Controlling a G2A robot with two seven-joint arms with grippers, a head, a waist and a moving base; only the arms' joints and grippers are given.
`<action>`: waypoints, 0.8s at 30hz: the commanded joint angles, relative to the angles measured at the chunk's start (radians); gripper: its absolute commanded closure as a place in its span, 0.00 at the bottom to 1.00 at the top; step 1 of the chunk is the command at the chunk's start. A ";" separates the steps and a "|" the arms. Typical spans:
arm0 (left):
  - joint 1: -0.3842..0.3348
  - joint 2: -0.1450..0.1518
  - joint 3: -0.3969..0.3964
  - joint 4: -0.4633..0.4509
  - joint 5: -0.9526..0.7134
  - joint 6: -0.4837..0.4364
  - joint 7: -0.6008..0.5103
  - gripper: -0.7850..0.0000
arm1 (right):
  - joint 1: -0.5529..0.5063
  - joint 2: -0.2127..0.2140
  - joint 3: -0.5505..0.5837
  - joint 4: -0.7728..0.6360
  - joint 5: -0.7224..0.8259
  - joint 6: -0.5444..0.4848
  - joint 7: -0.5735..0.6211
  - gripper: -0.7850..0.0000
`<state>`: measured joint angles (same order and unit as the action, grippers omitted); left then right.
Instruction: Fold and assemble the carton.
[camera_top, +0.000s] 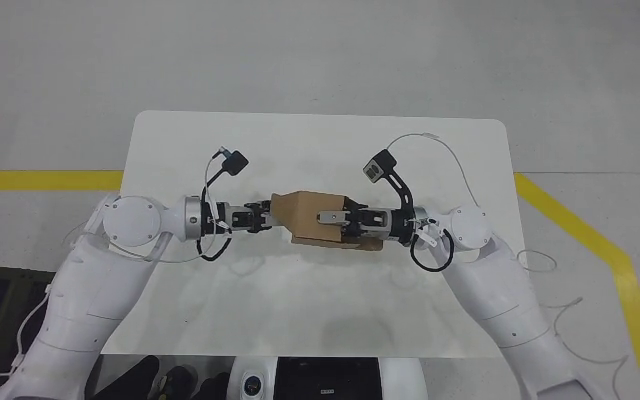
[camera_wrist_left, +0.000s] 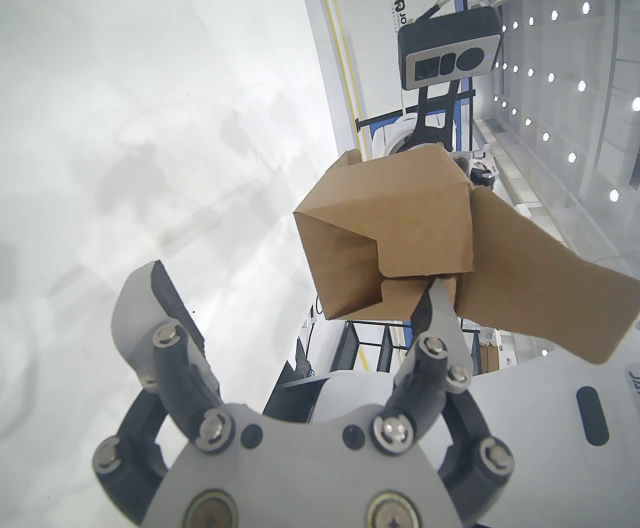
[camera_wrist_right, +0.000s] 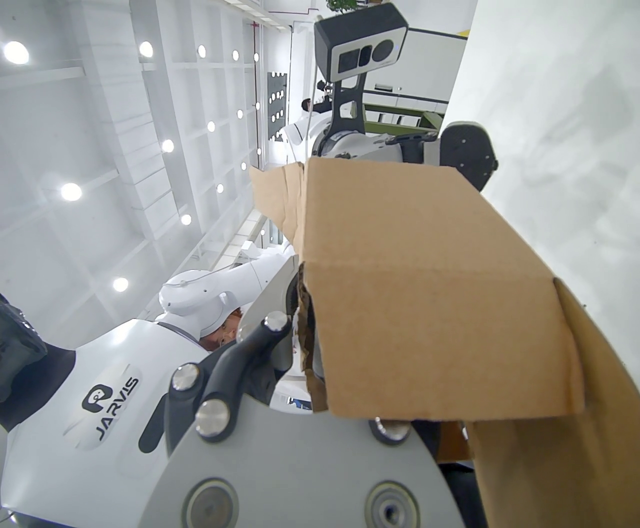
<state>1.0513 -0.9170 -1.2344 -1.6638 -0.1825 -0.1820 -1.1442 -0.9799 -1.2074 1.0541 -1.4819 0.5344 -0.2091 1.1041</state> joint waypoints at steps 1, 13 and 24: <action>-0.005 -0.001 0.006 0.001 -0.002 -0.001 0.002 0.00 | 0.001 -0.001 -0.003 0.002 0.001 -0.001 -0.001 1.00; -0.016 0.006 -0.037 0.028 -0.001 0.001 0.010 0.00 | -0.026 0.014 0.042 0.013 -0.093 0.023 -0.052 1.00; -0.017 0.010 -0.054 -0.012 -0.012 0.009 0.028 0.00 | -0.053 0.026 0.043 -0.035 -0.164 0.108 -0.058 1.00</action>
<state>1.0329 -0.9068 -1.2937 -1.6696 -0.2005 -0.1711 -1.1184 -1.0357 -1.1819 1.1002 -1.5157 0.3754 -0.1076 1.0438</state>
